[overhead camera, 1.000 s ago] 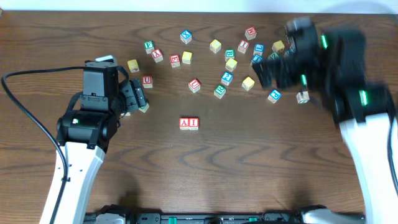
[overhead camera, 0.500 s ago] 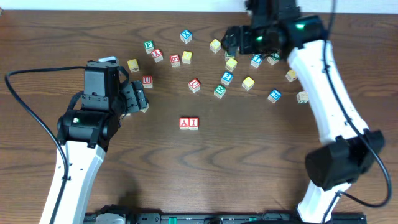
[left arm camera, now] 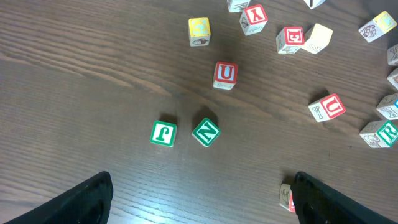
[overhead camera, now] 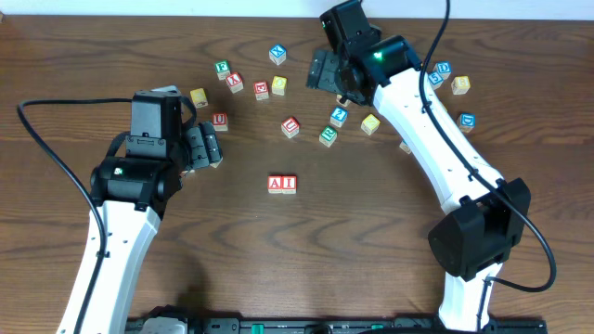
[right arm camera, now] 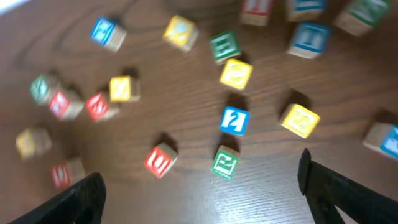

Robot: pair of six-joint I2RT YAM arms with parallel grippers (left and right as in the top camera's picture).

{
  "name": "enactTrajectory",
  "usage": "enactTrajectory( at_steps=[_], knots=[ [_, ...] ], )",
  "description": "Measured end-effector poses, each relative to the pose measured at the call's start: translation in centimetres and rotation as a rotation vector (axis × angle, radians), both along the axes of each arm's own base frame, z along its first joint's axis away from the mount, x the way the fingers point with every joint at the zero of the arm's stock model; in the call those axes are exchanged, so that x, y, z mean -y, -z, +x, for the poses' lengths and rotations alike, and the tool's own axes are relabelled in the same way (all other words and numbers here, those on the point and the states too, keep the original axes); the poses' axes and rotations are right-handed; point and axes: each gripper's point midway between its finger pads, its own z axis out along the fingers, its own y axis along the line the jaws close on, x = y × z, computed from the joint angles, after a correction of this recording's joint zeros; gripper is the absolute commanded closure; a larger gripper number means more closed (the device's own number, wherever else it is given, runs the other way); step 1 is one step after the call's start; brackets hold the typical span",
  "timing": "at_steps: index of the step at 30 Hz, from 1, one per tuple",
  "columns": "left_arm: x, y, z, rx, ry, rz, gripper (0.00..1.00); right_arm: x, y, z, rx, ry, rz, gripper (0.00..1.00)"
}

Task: Spell out AI2
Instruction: 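Move the right gripper forward over the blue-numbered 2 block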

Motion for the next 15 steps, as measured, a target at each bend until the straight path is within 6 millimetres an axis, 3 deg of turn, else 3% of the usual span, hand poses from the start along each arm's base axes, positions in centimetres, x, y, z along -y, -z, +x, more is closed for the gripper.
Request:
enactTrajectory(
  at_steps=[6, 9, 15],
  knots=[
    [0.0, 0.1, -0.2, -0.01, 0.0, 0.001, 0.1, 2.1, 0.7, 0.4, 0.001, 0.211, -0.013, 0.08],
    [0.0, 0.2, -0.2, -0.012, 0.0, 0.002, 0.1, 2.3, 2.6, 0.7, -0.027, 0.248, -0.029, 0.08],
    [0.0, 0.2, -0.3, -0.014, 0.002, 0.003, 0.09, 1.8, 8.5, 0.7, -0.15, 0.257, -0.054, 0.11]
  ],
)
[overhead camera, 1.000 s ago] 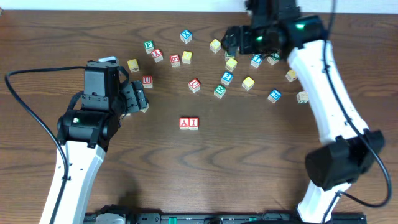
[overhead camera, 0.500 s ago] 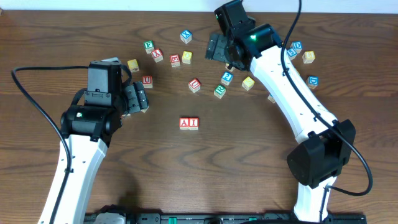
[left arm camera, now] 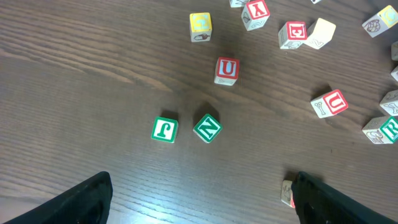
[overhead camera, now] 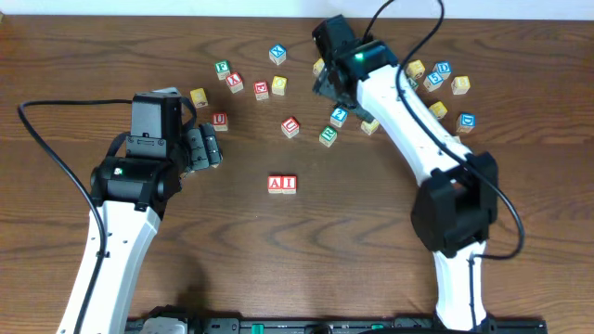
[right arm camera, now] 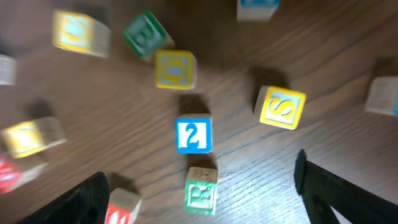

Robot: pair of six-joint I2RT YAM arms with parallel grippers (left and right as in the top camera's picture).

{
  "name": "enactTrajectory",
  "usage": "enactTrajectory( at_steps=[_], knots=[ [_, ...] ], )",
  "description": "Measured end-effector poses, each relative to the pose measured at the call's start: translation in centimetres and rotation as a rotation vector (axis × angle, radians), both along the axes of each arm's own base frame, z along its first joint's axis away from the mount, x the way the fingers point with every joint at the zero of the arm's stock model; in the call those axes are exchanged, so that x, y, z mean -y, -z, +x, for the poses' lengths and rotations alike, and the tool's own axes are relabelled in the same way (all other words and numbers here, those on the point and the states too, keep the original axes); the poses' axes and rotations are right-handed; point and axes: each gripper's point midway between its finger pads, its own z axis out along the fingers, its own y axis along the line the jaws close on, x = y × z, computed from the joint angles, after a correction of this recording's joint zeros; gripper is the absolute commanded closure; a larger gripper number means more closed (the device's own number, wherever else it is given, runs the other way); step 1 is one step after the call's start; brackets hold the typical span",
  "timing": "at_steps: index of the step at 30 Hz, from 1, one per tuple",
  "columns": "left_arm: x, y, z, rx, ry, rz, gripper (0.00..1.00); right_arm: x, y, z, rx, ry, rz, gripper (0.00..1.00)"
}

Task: Spell out AI2
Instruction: 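Move the right gripper forward over the blue-numbered 2 block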

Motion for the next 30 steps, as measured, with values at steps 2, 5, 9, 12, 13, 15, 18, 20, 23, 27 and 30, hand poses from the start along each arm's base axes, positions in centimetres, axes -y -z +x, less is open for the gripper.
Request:
enactTrajectory(
  at_steps=[2, 5, 9, 12, 13, 15, 18, 20, 23, 27, 30],
  knots=[
    [0.0, 0.0, 0.0, 0.0, 0.001, 0.001, 0.1, -0.1, 1.6, -0.2, -0.041, -0.003, 0.002, 0.15],
    [0.0, 0.0, 0.0, 0.0, 0.001, 0.001, 0.1, 0.0, 3.0, -0.5, -0.082, 0.001, 0.005, 0.16],
    [0.0, 0.0, 0.0, 0.0, 0.001, 0.001, 0.09, 0.2, 3.6, -0.6, -0.101, 0.006, 0.009, 0.22],
    [0.0, 0.0, 0.0, 0.0, 0.001, 0.001, 0.1, 0.3, 3.6, -0.7, -0.107, 0.012, 0.013, 0.24],
    [0.0, 0.0, 0.0, 0.0, 0.001, 0.001, 0.1, 0.2, 3.6, -0.8, -0.11, 0.014, 0.014, 0.25],
    [0.0, 0.0, 0.0, -0.001, 0.001, 0.001, 0.1, 0.2, 3.6, -0.8, -0.111, 0.016, 0.015, 0.26],
    [0.0, 0.0, -0.1, -0.003, 0.001, 0.001, 0.1, 0.2, 3.6, -0.8, -0.111, 0.018, 0.016, 0.27],
    [0.0, 0.0, -0.1, -0.003, 0.001, 0.001, 0.1, 0.2, 3.6, -0.8, -0.111, 0.021, 0.017, 0.27],
    [0.0, 0.0, -0.1, -0.003, 0.001, 0.001, 0.1, 0.2, 3.6, -0.8, -0.11, 0.021, 0.017, 0.28],
    [0.0, 0.0, -0.1, -0.003, 0.001, 0.001, 0.1, 0.3, 3.6, -0.8, -0.109, 0.023, 0.014, 0.28],
    [0.0, 0.0, -0.1, -0.003, 0.001, 0.001, 0.1, 0.4, 3.6, -0.9, -0.11, 0.025, 0.007, 0.28]
  ],
)
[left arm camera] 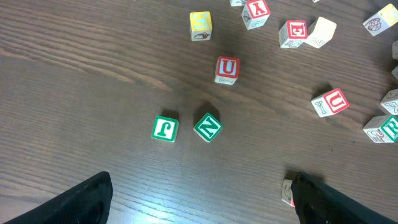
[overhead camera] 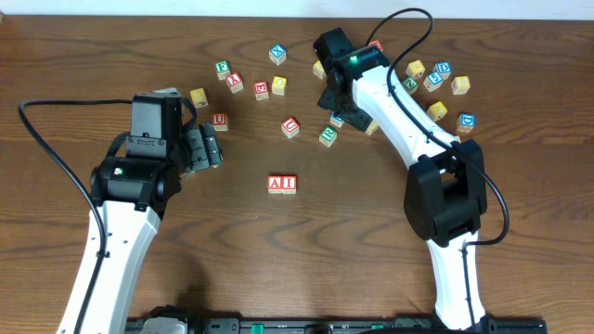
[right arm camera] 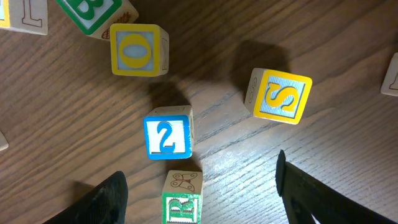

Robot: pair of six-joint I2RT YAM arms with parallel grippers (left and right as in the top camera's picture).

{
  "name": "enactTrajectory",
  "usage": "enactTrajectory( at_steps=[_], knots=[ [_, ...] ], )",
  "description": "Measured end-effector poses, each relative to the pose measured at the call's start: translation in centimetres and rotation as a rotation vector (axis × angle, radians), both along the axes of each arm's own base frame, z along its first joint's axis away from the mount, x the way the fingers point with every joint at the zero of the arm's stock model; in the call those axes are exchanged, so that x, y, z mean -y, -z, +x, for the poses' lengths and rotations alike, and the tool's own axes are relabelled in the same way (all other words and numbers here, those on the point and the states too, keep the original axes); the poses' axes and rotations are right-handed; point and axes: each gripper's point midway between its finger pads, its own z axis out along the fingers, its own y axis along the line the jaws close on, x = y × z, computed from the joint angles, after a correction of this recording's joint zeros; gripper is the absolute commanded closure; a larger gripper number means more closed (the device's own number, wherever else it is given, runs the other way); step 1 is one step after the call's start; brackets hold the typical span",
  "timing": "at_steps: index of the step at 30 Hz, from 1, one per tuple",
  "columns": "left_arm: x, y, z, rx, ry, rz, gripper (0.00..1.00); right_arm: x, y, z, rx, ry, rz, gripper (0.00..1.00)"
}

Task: Spell out AI2
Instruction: 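Move the right gripper forward over the blue-numbered 2 block, then lower the right gripper and close it on the blue 2 block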

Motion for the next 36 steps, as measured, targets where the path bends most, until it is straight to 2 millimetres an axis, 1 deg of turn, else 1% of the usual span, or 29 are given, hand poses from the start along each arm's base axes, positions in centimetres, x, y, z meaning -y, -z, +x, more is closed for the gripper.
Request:
enactTrajectory(
  at_steps=[9, 13, 17, 20, 28, 36],
  knots=[
    [0.0, 0.0, 0.0, 0.0, 0.0, 0.0, 0.1, 0.0, 0.2, 0.3, 0.01, 0.001, -0.005, 0.28],
    [0.0, 0.0, 0.0, 0.0, 0.0, 0.0, 0.09, -0.3, 1.4, 0.7, 0.008, -0.004, -0.004, 0.3],
    [0.0, 0.0, 0.0, 0.001, 0.0, 0.0, 0.1, -0.5, 2.6, 0.9, -0.004, -0.018, -0.007, 0.3],
    [0.0, 0.0, 0.0, 0.002, 0.0, 0.0, 0.09, -0.5, 3.0, 1.0, -0.006, -0.021, -0.007, 0.3],
    [0.0, -0.1, 0.1, 0.005, 0.0, -0.001, 0.09, -1.0, 3.0, 1.2, 0.008, -0.03, 0.001, 0.3],
    [0.0, -0.1, 0.2, 0.009, 0.0, -0.001, 0.1, -2.0, 2.9, 1.3, 0.024, -0.053, 0.003, 0.29]
  ],
)
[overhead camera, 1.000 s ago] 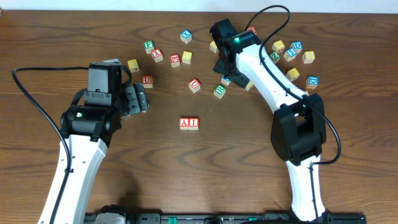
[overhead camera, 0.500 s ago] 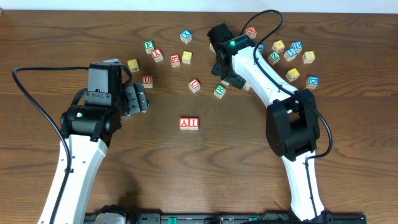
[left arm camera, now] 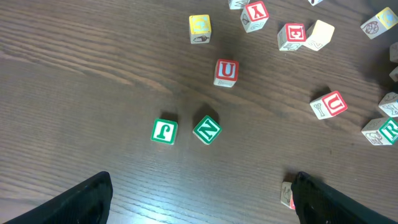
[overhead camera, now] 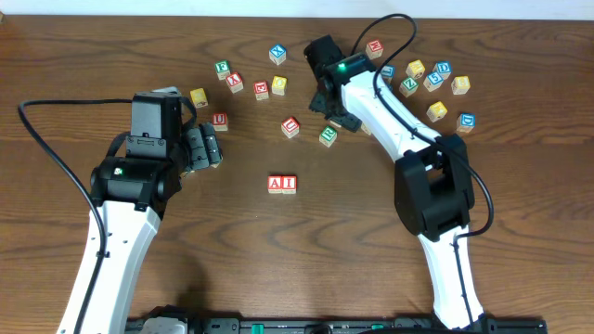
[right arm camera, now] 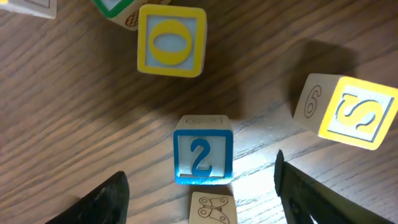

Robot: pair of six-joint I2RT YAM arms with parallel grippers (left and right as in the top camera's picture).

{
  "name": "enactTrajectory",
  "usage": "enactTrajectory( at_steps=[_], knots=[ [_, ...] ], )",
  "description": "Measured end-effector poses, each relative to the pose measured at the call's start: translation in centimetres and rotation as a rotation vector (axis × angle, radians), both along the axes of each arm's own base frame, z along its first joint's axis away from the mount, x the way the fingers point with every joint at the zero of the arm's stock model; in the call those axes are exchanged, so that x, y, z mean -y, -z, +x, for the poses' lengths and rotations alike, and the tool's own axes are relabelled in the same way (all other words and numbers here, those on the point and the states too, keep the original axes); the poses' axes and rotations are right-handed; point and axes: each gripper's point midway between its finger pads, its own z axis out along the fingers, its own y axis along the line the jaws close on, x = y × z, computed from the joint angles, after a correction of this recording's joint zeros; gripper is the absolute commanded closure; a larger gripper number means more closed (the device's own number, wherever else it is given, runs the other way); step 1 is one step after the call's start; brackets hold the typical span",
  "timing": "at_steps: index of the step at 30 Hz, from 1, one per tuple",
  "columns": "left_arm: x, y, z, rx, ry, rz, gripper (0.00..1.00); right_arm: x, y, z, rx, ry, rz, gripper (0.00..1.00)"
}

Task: Spell out AI2
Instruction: 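Lower the right gripper and close it on the blue 2 block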

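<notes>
Red blocks A [overhead camera: 276,183] and I [overhead camera: 290,183] lie side by side at the table's middle. The blue 2 block [right arm camera: 203,155] rests flat on the wood, its digit facing up. My right gripper [right arm camera: 202,196] is open, low over it, with a finger on either side and the block just beyond the fingertips. In the overhead view the right gripper [overhead camera: 334,109] hides the 2 block. My left gripper [left arm camera: 199,202] is open and empty at the left [overhead camera: 206,148], with a red-edged block [left arm camera: 286,194] beside its right finger.
A green R block, butterfly side showing [right arm camera: 213,208], touches the 2's near side. A yellow O [right arm camera: 171,40] and yellow S [right arm camera: 354,115] lie close by. Green J [left arm camera: 164,131], green N [left arm camera: 206,130] and red U [left arm camera: 225,71] lie under the left wrist. Several more blocks are strewn along the back.
My right gripper has come lower over the blue 2 block, which now looks larger and sits centred between the open fingers. The left arm and the A, I pair have not moved.
A and I lay together mid-table throughout and the left arm stayed still. My right gripper was high over the scattered blocks at the back, then over the 2 block, then closer to it, and now low around it, open each time.
</notes>
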Motion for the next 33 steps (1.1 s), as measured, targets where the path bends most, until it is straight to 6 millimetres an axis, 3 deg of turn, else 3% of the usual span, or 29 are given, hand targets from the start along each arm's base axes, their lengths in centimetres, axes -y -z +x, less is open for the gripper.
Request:
enactTrajectory(
  at_steps=[16, 25, 33],
  knots=[
    [0.0, -0.1, 0.2, 0.008, 0.0, -0.001, 0.09, 0.6, -0.2, 0.4, 0.028, 0.007, -0.04, 0.29],
    [0.0, -0.1, 0.2, 0.009, 0.0, -0.001, 0.1, 0.4, 2.1, 0.7, 0.009, 0.006, -0.049, 0.31],
    [0.1, 1.0, 0.5, -0.027, 0.001, 0.004, 0.09, 0.4, 2.1, 0.8, 0.012, -0.002, -0.05, 0.44]
  ],
)
